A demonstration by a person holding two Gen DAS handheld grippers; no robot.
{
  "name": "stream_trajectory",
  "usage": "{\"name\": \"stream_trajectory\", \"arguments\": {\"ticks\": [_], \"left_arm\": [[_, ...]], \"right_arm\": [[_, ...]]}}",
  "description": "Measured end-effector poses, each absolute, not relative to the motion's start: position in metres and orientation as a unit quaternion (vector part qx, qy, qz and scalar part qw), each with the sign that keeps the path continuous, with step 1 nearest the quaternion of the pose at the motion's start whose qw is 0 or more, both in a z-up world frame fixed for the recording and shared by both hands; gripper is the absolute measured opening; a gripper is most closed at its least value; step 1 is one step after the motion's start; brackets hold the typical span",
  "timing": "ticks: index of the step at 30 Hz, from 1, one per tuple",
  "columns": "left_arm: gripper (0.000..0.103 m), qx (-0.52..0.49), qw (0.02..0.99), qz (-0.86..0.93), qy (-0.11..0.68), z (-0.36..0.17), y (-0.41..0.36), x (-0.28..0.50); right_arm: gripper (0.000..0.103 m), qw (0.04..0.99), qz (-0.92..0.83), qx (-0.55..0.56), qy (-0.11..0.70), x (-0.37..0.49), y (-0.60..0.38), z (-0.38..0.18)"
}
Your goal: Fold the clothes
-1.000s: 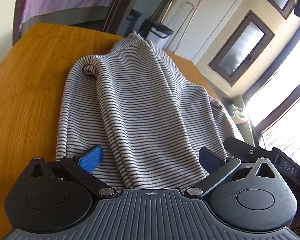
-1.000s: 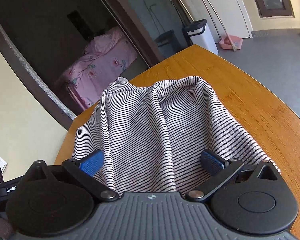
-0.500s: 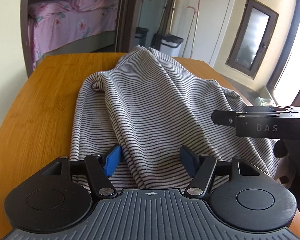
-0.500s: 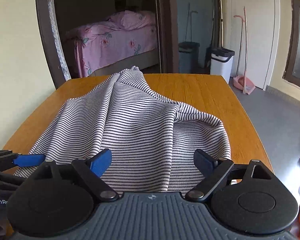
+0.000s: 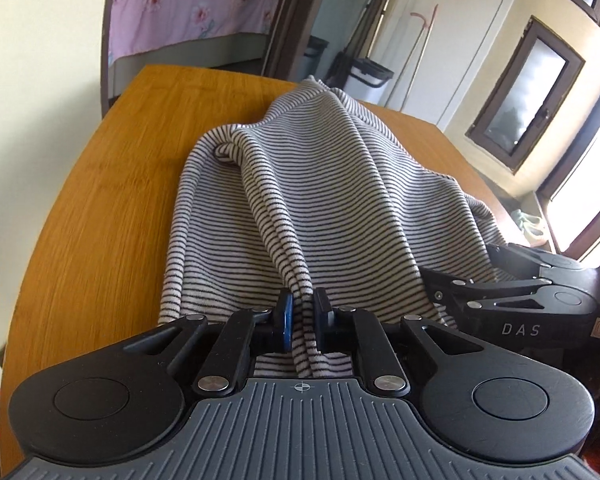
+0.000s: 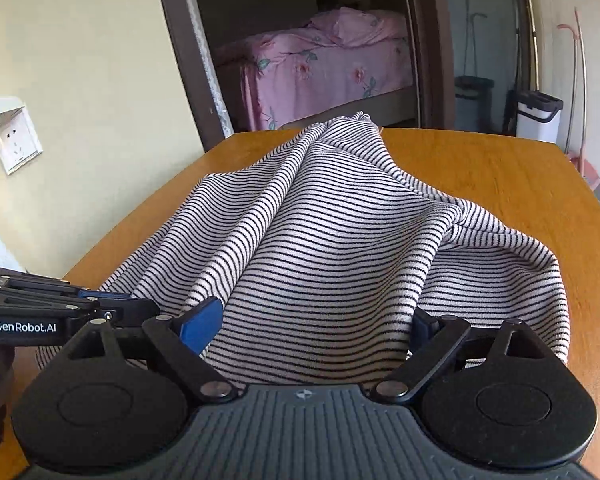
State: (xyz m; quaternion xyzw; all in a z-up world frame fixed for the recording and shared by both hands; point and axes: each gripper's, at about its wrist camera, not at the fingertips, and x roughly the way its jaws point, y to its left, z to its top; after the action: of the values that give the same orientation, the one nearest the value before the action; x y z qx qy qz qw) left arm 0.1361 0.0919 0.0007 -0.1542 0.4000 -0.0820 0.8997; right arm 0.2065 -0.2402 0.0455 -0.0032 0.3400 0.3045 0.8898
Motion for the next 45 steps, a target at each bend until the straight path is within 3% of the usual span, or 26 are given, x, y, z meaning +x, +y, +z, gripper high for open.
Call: {"name": "stream_trajectory", "arguments": {"ticks": [3, 6, 8, 9, 11, 19, 23, 24, 26, 27, 28, 29, 30, 34, 36, 38, 39, 41, 42, 45], "left_arm": [[0.017, -0.204, 0.889, -0.102, 0.397, 0.003, 0.111, 0.123], [0.036, -0.201, 0.894, -0.088, 0.391, -0.002, 0.111, 0.134], [0.036, -0.201, 0.894, -0.082, 0.391, -0.008, 0.106, 0.148], [0.036, -0.2, 0.897, -0.082, 0.387, -0.009, 0.102, 0.155], [0.011, -0.187, 0.899, -0.071, 0.389, -0.004, 0.092, 0.168], [0.01, -0.126, 0.947, 0.003, 0.294, 0.056, 0.123, 0.165], [0.011, -0.171, 0.939, 0.019, 0.298, 0.063, 0.17, 0.167], [0.013, -0.179, 0.934, 0.005, 0.31, 0.061, 0.176, 0.168], [0.034, -0.176, 0.929, -0.028, 0.326, 0.057, 0.181, 0.166], [0.055, -0.161, 0.931, -0.046, 0.324, 0.056, 0.175, 0.162], [0.065, -0.147, 0.933, -0.06, 0.322, 0.055, 0.168, 0.157], [0.068, -0.136, 0.935, -0.068, 0.32, 0.055, 0.162, 0.154], [0.071, -0.125, 0.936, -0.076, 0.319, 0.055, 0.156, 0.15], [0.077, -0.098, 0.943, -0.077, 0.307, 0.056, 0.136, 0.138], [0.08, -0.095, 0.95, -0.05, 0.292, 0.061, 0.133, 0.133], [0.085, -0.087, 0.959, -0.021, 0.269, 0.066, 0.134, 0.128], [0.089, -0.083, 0.963, -0.004, 0.257, 0.068, 0.136, 0.125], [0.092, -0.079, 0.967, 0.023, 0.24, 0.071, 0.146, 0.121], [0.093, -0.085, 0.967, 0.021, 0.238, 0.072, 0.15, 0.121], [0.095, -0.103, 0.967, -0.01, 0.232, 0.072, 0.153, 0.127]], "right_arm": [[0.092, 0.88, 0.334, 0.001, 0.337, 0.19, -0.236, 0.046], [0.092, 0.879, 0.337, 0.002, 0.337, 0.179, -0.24, 0.047], [0.092, 0.88, 0.334, 0.001, 0.337, 0.179, -0.241, 0.047], [0.092, 0.881, 0.331, 0.0, 0.337, 0.179, -0.242, 0.048], [0.092, 0.884, 0.324, -0.012, 0.336, 0.178, -0.241, 0.048], [0.092, 0.889, 0.309, -0.063, 0.331, 0.165, -0.231, 0.044], [0.092, 0.892, 0.293, -0.086, 0.332, 0.164, -0.224, 0.045], [0.092, 0.896, 0.28, -0.099, 0.33, 0.163, -0.223, 0.048], [0.091, 0.913, 0.242, -0.134, 0.301, 0.162, -0.218, 0.063], [0.086, 0.921, 0.228, -0.142, 0.28, 0.162, -0.215, 0.074], [0.081, 0.928, 0.219, -0.139, 0.269, 0.165, -0.213, 0.084], [0.071, 0.931, 0.215, -0.122, 0.268, 0.172, -0.209, 0.095], [0.066, 0.935, 0.21, -0.102, 0.268, 0.18, -0.203, 0.106], [0.069, 0.933, 0.213, -0.107, 0.27, 0.206, -0.161, 0.101], [0.077, 0.929, 0.211, -0.137, 0.27, 0.219, -0.139, 0.086], [0.075, 0.922, 0.209, -0.165, 0.283, 0.235, -0.13, 0.07], [0.05, 0.918, 0.21, -0.178, 0.286, 0.241, -0.131, 0.067], [0.018, 0.917, 0.213, -0.192, 0.277, 0.249, -0.141, 0.073], [0.01, 0.921, 0.213, -0.191, 0.263, 0.251, -0.151, 0.085], [0.007, 0.942, 0.146, -0.231, 0.197, 0.266, -0.18, 0.113]]}}
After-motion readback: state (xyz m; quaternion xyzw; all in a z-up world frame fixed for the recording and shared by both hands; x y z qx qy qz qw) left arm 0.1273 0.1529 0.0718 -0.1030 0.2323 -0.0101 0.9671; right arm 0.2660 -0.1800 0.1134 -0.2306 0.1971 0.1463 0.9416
